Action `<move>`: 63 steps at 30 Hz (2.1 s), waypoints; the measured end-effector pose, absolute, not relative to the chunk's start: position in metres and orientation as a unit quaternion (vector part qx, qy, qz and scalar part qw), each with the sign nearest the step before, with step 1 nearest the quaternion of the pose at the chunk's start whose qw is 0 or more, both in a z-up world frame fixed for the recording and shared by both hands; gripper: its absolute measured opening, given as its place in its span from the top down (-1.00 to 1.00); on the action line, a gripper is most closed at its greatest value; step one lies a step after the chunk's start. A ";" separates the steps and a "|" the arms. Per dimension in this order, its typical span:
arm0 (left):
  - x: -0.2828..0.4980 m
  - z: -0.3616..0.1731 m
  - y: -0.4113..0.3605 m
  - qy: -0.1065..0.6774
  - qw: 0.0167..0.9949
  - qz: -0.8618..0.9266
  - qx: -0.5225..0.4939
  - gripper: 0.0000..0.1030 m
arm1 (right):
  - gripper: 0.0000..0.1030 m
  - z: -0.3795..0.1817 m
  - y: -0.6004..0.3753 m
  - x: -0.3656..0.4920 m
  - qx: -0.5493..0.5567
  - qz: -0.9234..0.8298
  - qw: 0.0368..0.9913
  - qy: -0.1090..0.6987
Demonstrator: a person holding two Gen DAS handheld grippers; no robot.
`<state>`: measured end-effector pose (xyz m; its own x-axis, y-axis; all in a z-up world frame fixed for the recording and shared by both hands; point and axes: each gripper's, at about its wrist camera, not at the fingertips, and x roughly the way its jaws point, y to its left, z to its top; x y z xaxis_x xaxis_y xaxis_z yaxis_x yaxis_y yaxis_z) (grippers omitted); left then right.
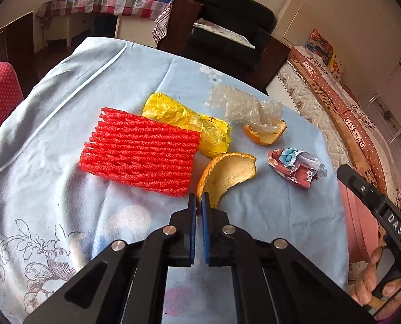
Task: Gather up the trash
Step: 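Grasp the pink-and-blue crumpled wrapper with the right tool while the left tool grasps the orange peel, then carry the wrapper and orange peel over the pink bucket with both tools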
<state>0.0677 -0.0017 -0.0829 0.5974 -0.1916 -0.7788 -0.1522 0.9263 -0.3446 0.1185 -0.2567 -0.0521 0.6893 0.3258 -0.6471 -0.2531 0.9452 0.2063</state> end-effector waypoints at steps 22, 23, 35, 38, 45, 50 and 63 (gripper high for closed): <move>0.055 -0.073 -0.005 0.428 0.885 -0.031 -0.177 0.94 | 0.17 -0.095 -0.238 0.141 0.037 0.175 0.883 0.434; 0.054 -0.072 -0.005 0.427 0.886 -0.032 -0.176 0.94 | 0.31 -0.095 -0.238 0.138 0.038 0.176 0.883 0.434; 0.043 -0.051 -0.014 0.406 0.899 -0.040 -0.161 0.94 | 0.95 -0.063 -0.245 0.096 0.043 0.176 0.905 0.386; 0.042 -0.042 -0.022 0.398 0.903 -0.047 -0.155 0.94 | 0.95 -0.049 -0.255 0.084 0.054 0.173 0.912 0.369; 0.045 -0.018 -0.053 0.381 0.911 -0.078 -0.135 0.94 | 0.95 -0.029 -0.288 0.060 0.086 0.155 0.924 0.340; 0.048 -0.004 -0.085 0.371 0.915 -0.105 -0.117 0.94 | 0.95 -0.020 -0.315 0.044 0.103 0.126 0.933 0.321; 0.054 0.020 -0.176 0.351 0.917 -0.179 -0.058 0.94 | 0.95 -0.018 -0.392 0.025 0.139 0.041 0.944 0.297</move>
<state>0.0542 -0.1763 0.0196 0.6890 -0.3689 -0.6238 0.2874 0.9293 -0.2321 0.0246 -0.3923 -0.0176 0.8199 0.1595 -0.5498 0.0060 0.9580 0.2869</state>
